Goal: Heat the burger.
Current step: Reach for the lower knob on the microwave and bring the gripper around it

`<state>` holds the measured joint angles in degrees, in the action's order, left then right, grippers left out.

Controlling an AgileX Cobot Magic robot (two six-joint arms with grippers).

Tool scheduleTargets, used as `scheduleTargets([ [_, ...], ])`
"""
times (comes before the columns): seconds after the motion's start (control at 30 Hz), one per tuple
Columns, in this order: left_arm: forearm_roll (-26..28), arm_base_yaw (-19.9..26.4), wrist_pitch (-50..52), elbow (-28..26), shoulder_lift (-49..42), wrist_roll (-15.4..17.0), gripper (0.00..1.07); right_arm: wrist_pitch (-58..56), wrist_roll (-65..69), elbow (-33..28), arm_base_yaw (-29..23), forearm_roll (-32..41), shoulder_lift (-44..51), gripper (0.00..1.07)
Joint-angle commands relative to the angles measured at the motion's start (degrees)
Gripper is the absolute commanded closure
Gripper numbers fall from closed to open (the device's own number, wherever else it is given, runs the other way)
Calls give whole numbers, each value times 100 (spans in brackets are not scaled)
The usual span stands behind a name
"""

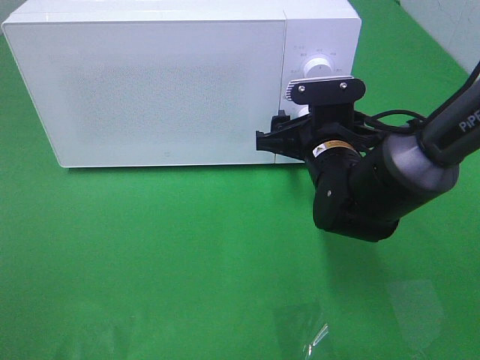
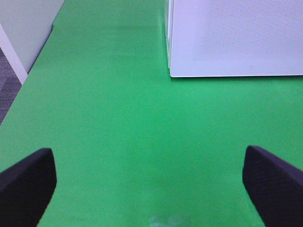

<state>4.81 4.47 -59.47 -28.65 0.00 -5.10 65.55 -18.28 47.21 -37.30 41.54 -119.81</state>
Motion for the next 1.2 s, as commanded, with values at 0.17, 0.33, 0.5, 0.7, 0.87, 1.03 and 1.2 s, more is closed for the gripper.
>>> scheduleTargets([
  [0.17, 23, 17, 23, 17, -6, 34, 7, 29, 0, 115, 138, -212, 17, 32],
  [0.33, 23, 17, 23, 17, -6, 34, 7, 34, 0, 115, 138, -212, 17, 40],
  [0.5, 23, 17, 23, 17, -6, 34, 7, 69, 0, 115, 138, -212, 17, 52],
  [0.7, 23, 17, 23, 17, -6, 34, 7, 46, -29, 115, 126, -367, 17, 100],
  [0.87, 23, 17, 23, 17, -6, 34, 7, 23, -17, 115, 126, -579, 17, 107],
  [1.03, 23, 17, 23, 17, -6, 34, 7, 17, 430, 115, 126, -613, 17, 107],
  [1.2, 23, 17, 23, 17, -6, 34, 7, -46, 2498, 115, 126, -894, 17, 107],
])
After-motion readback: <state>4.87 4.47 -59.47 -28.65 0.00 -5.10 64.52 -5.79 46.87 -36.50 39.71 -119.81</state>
